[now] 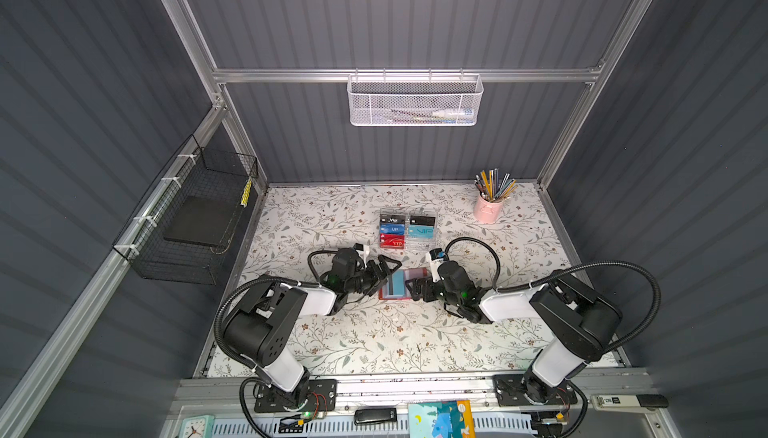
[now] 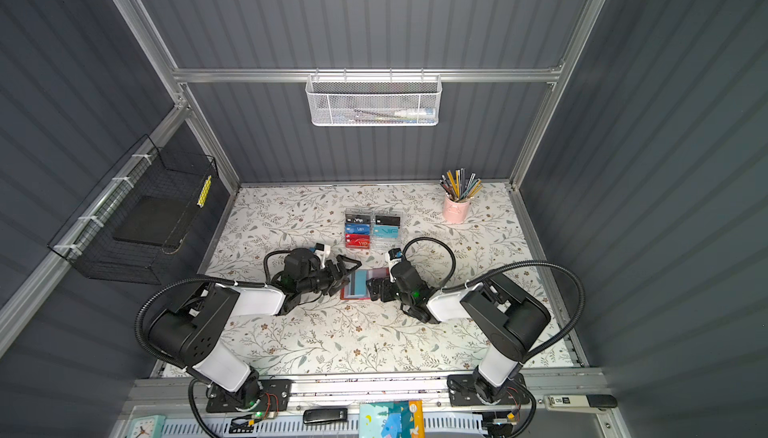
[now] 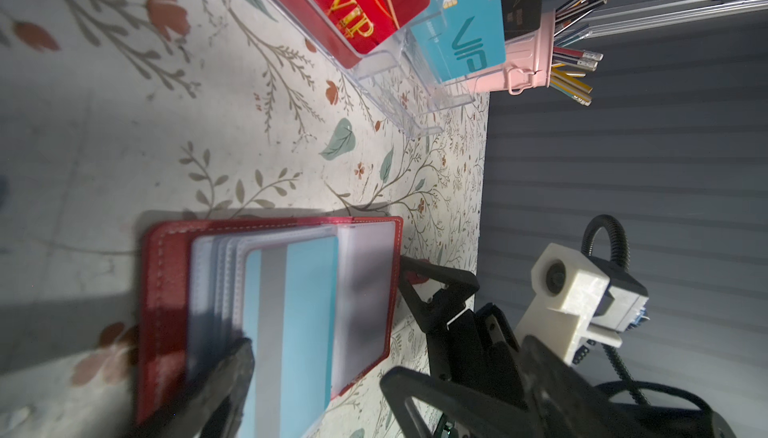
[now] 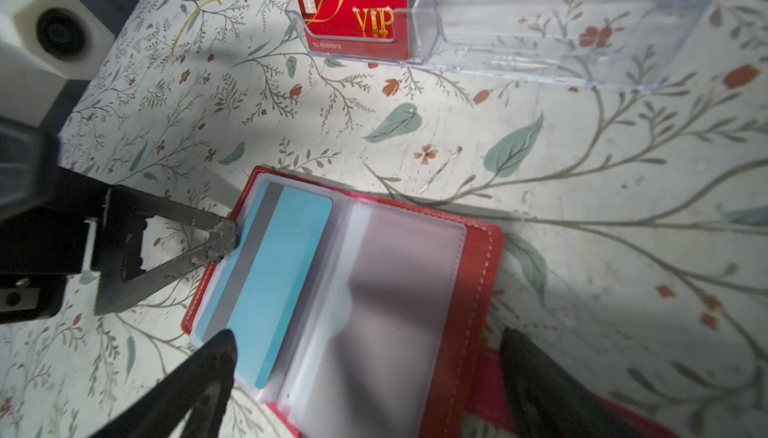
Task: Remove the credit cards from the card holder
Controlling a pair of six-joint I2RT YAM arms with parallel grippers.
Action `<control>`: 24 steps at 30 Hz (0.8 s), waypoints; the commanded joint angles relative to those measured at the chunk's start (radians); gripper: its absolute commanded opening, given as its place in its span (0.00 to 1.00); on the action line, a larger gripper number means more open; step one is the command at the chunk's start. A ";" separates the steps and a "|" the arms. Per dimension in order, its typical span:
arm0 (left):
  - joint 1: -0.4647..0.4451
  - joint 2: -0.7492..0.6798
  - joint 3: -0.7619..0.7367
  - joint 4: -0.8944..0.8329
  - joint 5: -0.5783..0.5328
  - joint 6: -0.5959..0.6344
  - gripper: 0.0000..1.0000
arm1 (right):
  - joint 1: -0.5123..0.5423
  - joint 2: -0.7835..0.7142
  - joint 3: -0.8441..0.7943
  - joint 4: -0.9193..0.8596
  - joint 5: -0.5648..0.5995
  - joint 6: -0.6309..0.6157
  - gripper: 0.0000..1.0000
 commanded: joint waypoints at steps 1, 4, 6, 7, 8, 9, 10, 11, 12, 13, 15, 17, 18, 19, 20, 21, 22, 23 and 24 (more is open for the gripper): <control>0.008 0.023 -0.038 -0.051 0.001 -0.007 1.00 | 0.024 0.044 0.033 -0.113 0.085 -0.031 0.99; 0.009 0.028 -0.053 -0.027 0.004 -0.019 1.00 | 0.035 0.061 0.055 -0.134 0.114 -0.035 0.99; 0.010 0.028 -0.061 -0.005 0.010 -0.031 1.00 | 0.039 0.062 0.057 -0.141 0.125 -0.030 0.99; 0.014 0.021 -0.060 -0.004 0.014 -0.033 1.00 | 0.040 0.061 0.058 -0.150 0.130 -0.028 0.99; 0.018 0.007 -0.057 -0.012 0.017 -0.034 1.00 | 0.042 0.060 0.059 -0.158 0.136 -0.027 0.99; 0.021 -0.014 -0.048 -0.034 0.017 -0.028 1.00 | 0.043 0.056 0.056 -0.162 0.140 -0.026 0.99; 0.023 -0.039 -0.035 -0.073 0.014 -0.014 1.00 | 0.045 0.049 0.049 -0.160 0.142 -0.025 0.99; 0.023 -0.060 -0.020 -0.117 0.009 0.002 1.00 | 0.045 0.043 0.043 -0.155 0.139 -0.024 0.99; 0.024 -0.085 -0.002 -0.169 -0.001 0.024 1.00 | 0.045 0.039 0.037 -0.153 0.138 -0.023 0.99; 0.024 -0.105 0.014 -0.208 -0.006 0.041 1.00 | 0.046 0.033 0.031 -0.150 0.135 -0.020 0.99; 0.024 -0.122 0.031 -0.238 -0.008 0.051 1.00 | 0.045 0.020 0.022 -0.140 0.121 -0.018 0.99; 0.024 -0.118 0.035 -0.239 -0.003 0.049 1.00 | 0.046 0.013 0.023 -0.139 0.104 -0.016 0.99; 0.025 -0.111 0.034 -0.233 0.005 0.048 1.00 | 0.046 0.011 0.023 -0.139 0.095 -0.017 0.99; 0.024 -0.102 0.033 -0.215 0.010 0.041 1.00 | 0.046 0.009 0.025 -0.139 0.088 -0.016 0.99; 0.024 -0.093 0.028 -0.194 0.012 0.031 1.00 | 0.047 0.008 0.028 -0.139 0.085 -0.016 0.99; 0.024 -0.084 0.025 -0.176 0.016 0.023 1.00 | 0.047 0.009 0.029 -0.142 0.083 -0.015 0.99; 0.025 -0.077 0.027 -0.171 0.018 0.020 1.00 | 0.046 0.011 0.030 -0.143 0.081 -0.015 0.99; 0.024 -0.072 0.028 -0.171 0.019 0.022 1.00 | 0.045 0.011 0.029 -0.143 0.078 -0.017 0.99; 0.024 -0.065 0.030 -0.171 0.018 0.023 1.00 | 0.046 0.011 0.031 -0.141 0.076 -0.016 0.99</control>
